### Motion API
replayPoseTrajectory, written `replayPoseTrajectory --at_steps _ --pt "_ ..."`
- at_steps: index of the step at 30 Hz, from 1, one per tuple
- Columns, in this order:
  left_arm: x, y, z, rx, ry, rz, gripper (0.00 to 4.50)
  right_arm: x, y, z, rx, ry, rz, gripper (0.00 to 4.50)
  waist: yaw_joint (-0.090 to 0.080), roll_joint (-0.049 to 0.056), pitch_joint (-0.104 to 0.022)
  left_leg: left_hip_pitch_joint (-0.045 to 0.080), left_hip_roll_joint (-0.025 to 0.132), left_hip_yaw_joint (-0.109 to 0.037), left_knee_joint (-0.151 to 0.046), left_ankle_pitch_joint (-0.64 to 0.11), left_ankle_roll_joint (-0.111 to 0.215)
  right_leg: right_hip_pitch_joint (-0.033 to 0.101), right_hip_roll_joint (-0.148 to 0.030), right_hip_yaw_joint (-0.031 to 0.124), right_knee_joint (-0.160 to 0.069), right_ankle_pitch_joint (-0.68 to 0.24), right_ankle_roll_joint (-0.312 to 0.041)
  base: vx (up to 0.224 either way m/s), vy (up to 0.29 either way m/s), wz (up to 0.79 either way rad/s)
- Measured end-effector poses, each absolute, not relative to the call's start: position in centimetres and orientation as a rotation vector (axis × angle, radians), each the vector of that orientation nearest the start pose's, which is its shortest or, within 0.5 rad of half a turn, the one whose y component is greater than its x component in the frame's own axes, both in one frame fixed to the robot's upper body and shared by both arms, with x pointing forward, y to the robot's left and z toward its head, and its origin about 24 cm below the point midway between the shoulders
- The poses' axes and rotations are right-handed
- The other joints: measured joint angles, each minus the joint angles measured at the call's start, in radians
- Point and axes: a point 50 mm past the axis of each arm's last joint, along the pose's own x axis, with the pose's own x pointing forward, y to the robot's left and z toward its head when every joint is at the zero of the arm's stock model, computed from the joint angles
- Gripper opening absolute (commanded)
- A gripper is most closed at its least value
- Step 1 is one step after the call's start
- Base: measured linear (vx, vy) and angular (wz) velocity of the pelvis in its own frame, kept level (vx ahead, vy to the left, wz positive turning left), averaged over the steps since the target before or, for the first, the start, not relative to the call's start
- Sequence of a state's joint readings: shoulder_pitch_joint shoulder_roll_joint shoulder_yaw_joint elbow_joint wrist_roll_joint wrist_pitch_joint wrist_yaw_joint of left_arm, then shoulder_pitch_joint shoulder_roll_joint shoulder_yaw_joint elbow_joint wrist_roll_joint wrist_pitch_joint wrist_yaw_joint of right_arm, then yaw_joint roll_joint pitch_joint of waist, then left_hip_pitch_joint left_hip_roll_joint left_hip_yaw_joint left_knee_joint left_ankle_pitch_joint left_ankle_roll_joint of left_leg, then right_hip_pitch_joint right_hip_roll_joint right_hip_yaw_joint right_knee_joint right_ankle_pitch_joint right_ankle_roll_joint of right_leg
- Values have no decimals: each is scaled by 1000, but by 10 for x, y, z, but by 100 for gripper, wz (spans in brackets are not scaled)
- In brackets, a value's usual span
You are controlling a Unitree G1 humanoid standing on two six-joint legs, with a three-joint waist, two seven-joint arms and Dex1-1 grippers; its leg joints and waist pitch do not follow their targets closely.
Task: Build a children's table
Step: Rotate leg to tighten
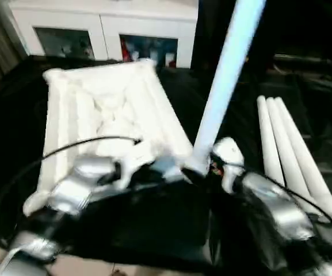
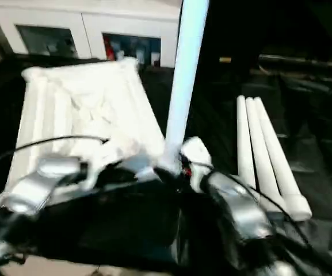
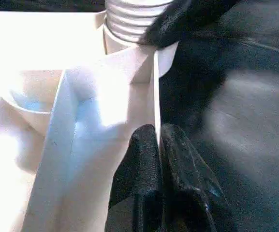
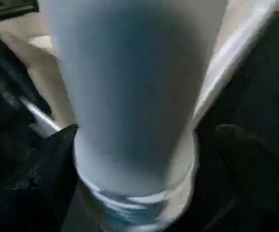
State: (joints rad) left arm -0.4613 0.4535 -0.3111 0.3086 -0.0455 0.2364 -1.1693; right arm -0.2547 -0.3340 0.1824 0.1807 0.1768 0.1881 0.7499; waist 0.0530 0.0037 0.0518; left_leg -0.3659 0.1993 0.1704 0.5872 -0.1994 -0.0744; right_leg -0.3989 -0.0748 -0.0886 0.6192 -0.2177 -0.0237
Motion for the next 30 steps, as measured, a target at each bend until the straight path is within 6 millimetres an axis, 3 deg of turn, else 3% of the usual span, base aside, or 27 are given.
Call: replayPoseTrajectory --at_steps 5,14,30 --pt "290 140 57 383 463 -1373 0 269 -141 53 -181 249 1016 448 8 0 0 0 0 0 1 0 0 1 0 0 0 0 0 0 0 0" --pt "286 140 56 363 469 -1409 0 267 -143 55 -184 267 1032 432 9 0 0 0 0 0 4 1 1 1 0 0 4 0 0 0 0 0" --pt "285 143 57 377 470 -1408 0 266 -137 53 -150 267 1055 284 8 0 0 0 1 0 9 1 1 1 0 0 10 0 0 0 0 0"
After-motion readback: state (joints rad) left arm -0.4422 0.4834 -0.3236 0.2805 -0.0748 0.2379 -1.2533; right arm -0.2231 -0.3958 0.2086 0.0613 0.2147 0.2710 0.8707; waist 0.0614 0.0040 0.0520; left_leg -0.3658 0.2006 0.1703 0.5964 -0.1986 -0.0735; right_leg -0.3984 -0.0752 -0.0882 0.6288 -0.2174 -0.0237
